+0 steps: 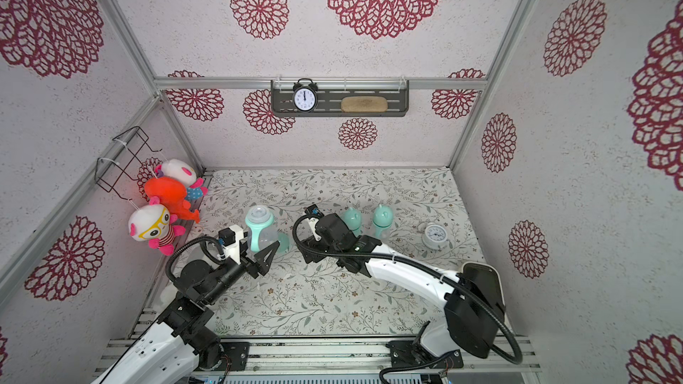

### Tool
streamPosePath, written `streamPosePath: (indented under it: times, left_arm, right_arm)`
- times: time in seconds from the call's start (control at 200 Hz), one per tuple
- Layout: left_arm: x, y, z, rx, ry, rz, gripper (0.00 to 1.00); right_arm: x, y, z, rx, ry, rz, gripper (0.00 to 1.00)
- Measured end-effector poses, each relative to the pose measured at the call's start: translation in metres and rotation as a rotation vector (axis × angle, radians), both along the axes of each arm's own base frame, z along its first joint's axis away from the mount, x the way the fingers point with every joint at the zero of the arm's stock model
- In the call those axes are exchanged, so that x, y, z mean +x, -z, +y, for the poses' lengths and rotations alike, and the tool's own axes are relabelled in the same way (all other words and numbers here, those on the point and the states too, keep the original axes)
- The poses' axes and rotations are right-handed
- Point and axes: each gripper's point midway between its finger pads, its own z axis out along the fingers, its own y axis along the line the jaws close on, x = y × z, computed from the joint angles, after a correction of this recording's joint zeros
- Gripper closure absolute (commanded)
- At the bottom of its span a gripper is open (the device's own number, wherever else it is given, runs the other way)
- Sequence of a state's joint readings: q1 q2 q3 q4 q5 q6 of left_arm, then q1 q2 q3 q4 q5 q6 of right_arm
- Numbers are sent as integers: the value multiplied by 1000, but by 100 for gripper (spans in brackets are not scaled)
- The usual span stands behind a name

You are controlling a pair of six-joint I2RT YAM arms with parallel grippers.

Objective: Assemble the baby bottles
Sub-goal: Move the nipple to the center of the board.

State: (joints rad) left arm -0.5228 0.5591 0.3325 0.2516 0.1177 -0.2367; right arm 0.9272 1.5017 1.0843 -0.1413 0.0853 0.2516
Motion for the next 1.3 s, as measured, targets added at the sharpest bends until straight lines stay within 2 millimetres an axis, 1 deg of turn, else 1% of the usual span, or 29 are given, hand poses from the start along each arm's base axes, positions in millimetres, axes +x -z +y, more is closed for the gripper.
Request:
streamPosePath:
  times: [0.07,0.21,0.315,0.385,0.51,0.696,0.906,1.086,1.196,1.301]
  left_arm:
    - [-2,-2,0,-2,4,-1,100]
    - [-5,1,1,6,10,17,100]
    - [-7,3,1,13,16,30,100]
    - [-8,3,1,17,20,36,100]
    - [-10,0,1,16,24,33,100]
    - [-10,2,1,18,27,38,100]
    - [-10,3,-1,24,32,48,100]
    - [-10,3,-2,26,36,52,100]
    - [-9,4,-2,28,39,56,100]
    - [-9,4,-2,28,39,56,100]
  right_arm:
    - [12,16,2,-61,24,-4,13]
    - [35,51,3,-168,68,2,14]
    - [49,70,1,-229,105,0,14]
    - [57,78,1,-256,128,-6,14]
    - [67,86,0,-290,161,-21,14]
    - [79,91,-2,-308,192,-31,14]
    - [94,102,-13,-323,238,-31,14]
    - [99,115,-18,-336,250,-6,15]
    - [99,118,-15,-327,241,11,16]
    - [95,122,-11,-315,222,36,19]
